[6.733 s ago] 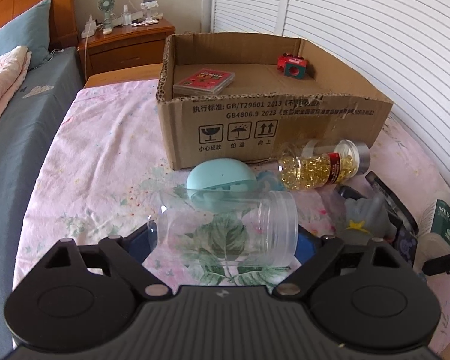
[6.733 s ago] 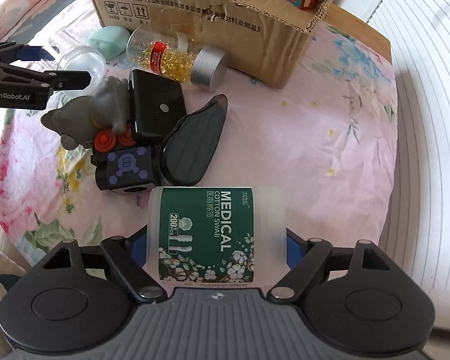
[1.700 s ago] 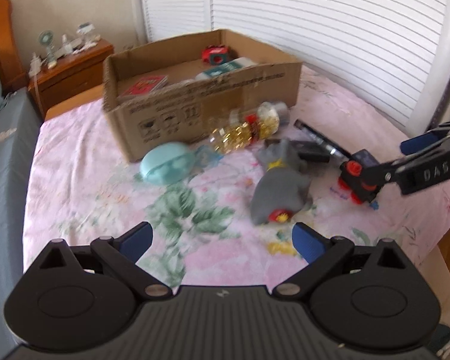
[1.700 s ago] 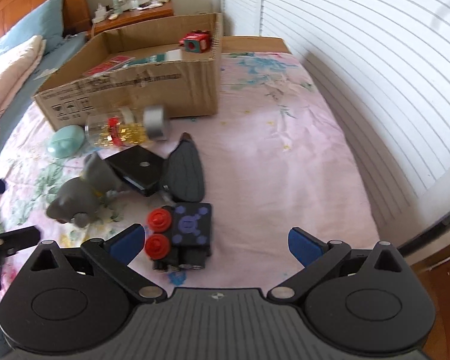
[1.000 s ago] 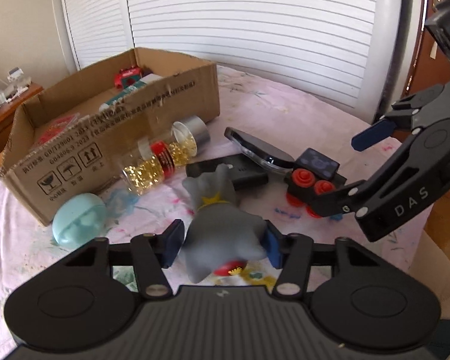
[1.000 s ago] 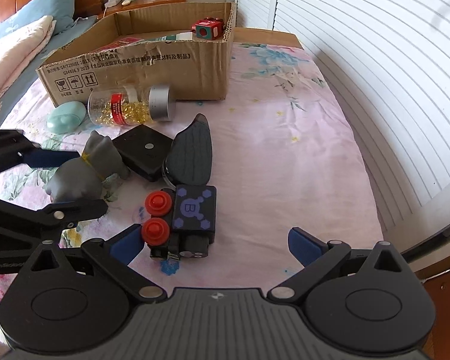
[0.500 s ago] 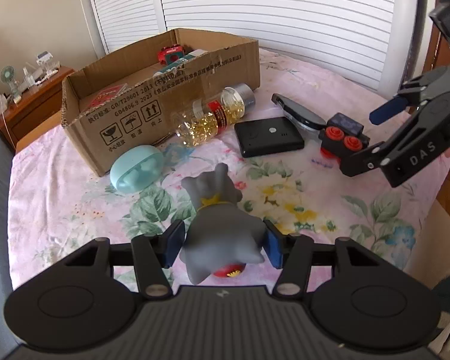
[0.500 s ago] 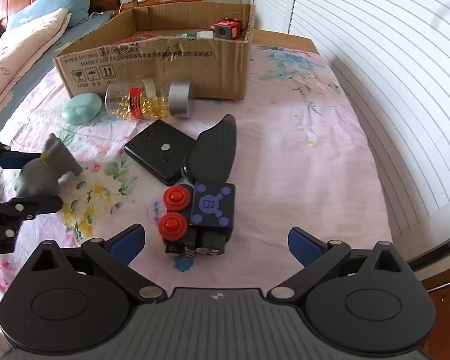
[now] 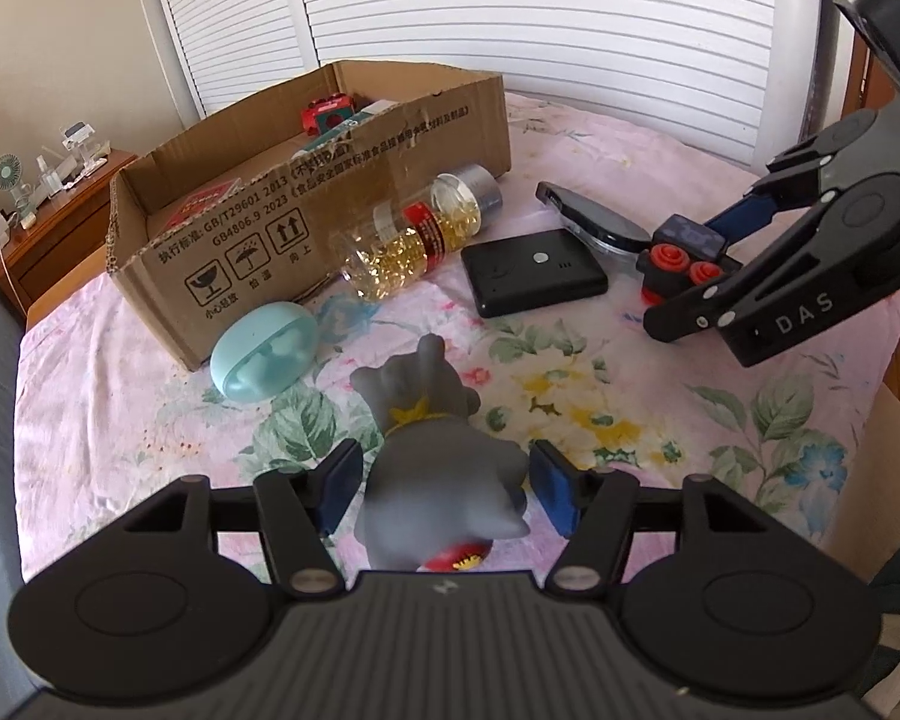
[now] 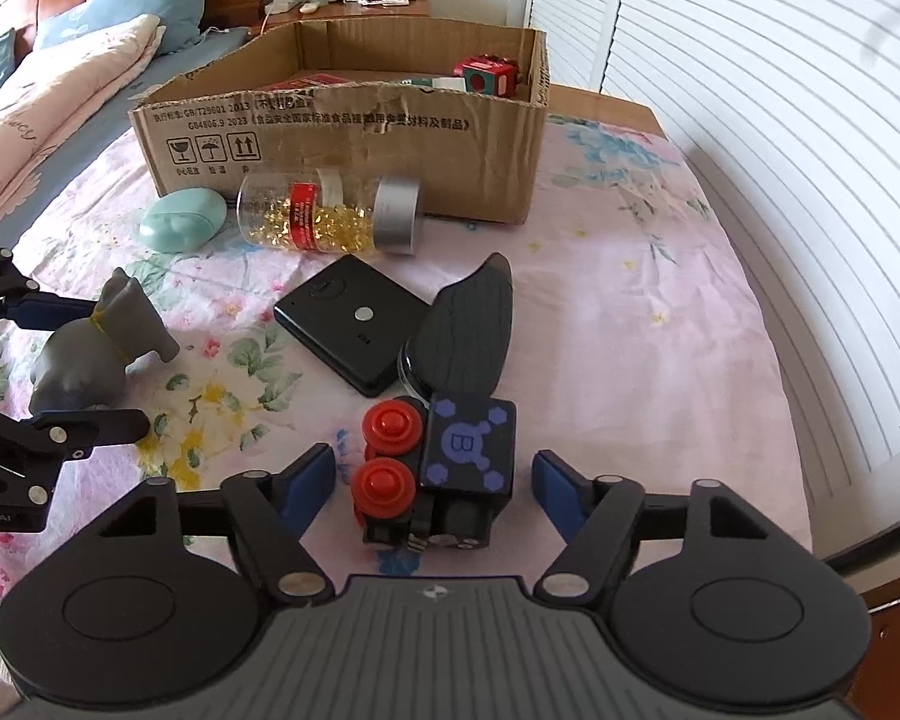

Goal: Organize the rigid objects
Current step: 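Grasp the grey elephant toy with the left gripper while the right gripper closes on the black cube toy car, then carry the grey elephant into the box and open the left gripper while the right gripper carries the cube car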

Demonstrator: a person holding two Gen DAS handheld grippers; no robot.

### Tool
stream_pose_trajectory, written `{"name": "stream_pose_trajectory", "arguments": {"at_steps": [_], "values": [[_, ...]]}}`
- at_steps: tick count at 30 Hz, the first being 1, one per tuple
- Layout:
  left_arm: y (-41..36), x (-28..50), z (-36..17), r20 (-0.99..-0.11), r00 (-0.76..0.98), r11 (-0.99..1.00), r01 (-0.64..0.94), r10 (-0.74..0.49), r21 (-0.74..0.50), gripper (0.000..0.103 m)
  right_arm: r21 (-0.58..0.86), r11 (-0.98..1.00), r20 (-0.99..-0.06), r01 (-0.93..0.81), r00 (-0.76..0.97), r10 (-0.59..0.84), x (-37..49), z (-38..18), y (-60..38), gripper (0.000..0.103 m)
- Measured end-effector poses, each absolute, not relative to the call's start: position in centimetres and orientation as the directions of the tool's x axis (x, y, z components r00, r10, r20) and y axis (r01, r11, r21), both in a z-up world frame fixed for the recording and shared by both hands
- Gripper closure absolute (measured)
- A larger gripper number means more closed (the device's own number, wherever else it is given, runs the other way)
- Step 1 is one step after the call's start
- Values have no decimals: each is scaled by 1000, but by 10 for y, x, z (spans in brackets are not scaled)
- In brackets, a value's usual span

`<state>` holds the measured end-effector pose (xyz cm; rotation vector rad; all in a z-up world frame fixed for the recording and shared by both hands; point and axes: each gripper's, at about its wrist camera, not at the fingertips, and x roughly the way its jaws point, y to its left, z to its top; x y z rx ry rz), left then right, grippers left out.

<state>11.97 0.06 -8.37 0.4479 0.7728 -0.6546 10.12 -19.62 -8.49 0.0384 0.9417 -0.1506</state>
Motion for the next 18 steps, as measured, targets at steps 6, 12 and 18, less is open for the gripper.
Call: {"name": "stream_pose_trajectory", "arguments": {"at_steps": [6, 12, 18], "values": [[-1, 121, -83, -755, 535, 706, 694, -378, 139, 42, -38, 989, -808, 144, 578, -115, 102, -83, -199, 44], [1, 129, -82, -770, 508, 719, 689, -386, 95, 54, -61, 990, -814, 125, 568, -122, 104, -81, -198, 47], [5, 131, -75, -781, 480, 720, 692, -400, 56, 54, -57, 995, -827, 88, 555, -96, 101, -75, -199, 47]]}}
